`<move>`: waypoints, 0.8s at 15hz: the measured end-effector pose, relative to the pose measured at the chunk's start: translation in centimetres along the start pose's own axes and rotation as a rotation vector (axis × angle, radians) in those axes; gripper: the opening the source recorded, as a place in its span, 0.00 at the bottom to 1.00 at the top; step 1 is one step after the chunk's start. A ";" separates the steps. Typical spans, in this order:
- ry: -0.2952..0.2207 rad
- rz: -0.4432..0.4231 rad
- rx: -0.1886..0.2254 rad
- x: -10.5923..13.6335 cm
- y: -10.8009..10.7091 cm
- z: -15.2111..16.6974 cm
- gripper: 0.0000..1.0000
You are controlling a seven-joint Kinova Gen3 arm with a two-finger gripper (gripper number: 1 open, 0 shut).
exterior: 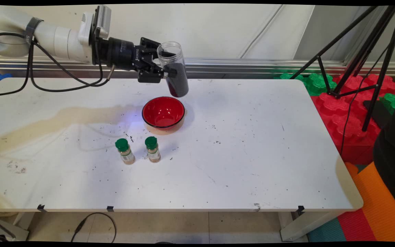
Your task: Pour the black seasoning powder in the red bowl
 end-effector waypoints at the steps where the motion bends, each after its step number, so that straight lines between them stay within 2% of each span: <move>1: -0.007 0.014 0.009 -0.2 -0.3 0.0 0.00; 12: -0.101 0.180 0.095 -3.4 -2.8 1.0 0.00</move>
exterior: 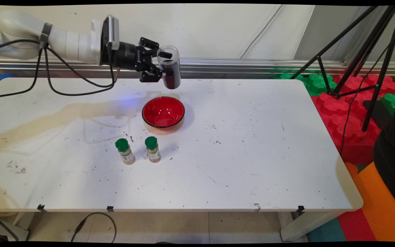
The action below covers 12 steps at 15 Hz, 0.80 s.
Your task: Pour the black seasoning powder in the red bowl
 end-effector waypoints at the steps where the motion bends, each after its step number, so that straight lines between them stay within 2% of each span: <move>1: -0.005 0.013 0.007 -0.3 -0.1 0.1 0.00; 12: -0.073 0.140 0.050 -3.3 -0.6 1.7 0.00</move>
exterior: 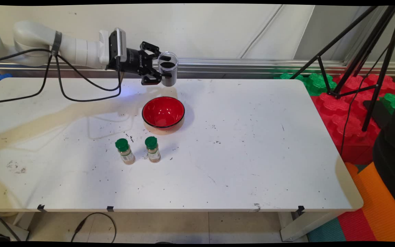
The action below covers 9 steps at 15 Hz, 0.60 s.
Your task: Pour the black seasoning powder in the red bowl
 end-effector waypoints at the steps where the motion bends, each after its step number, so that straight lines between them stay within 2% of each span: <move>1: -0.006 0.019 0.005 -0.4 0.0 0.2 0.00; 4: -0.026 0.085 0.020 -1.2 0.2 0.6 0.00; 9: -0.052 0.212 0.019 -1.9 0.8 0.8 0.00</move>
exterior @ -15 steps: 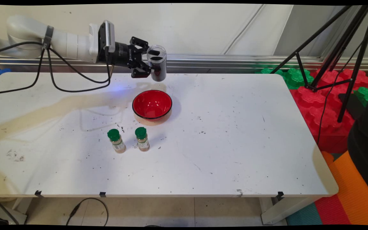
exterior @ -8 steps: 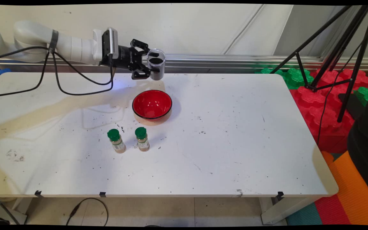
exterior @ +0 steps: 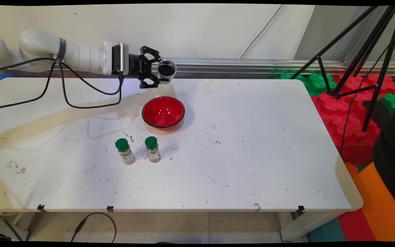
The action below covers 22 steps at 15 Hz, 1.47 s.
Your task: Pour the black seasoning powder in the red bowl
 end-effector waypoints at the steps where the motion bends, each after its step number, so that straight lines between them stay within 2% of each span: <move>1: -0.004 0.024 -0.001 -0.1 0.2 0.0 0.00; 22: -0.032 0.384 -0.021 -0.6 2.9 -1.8 0.00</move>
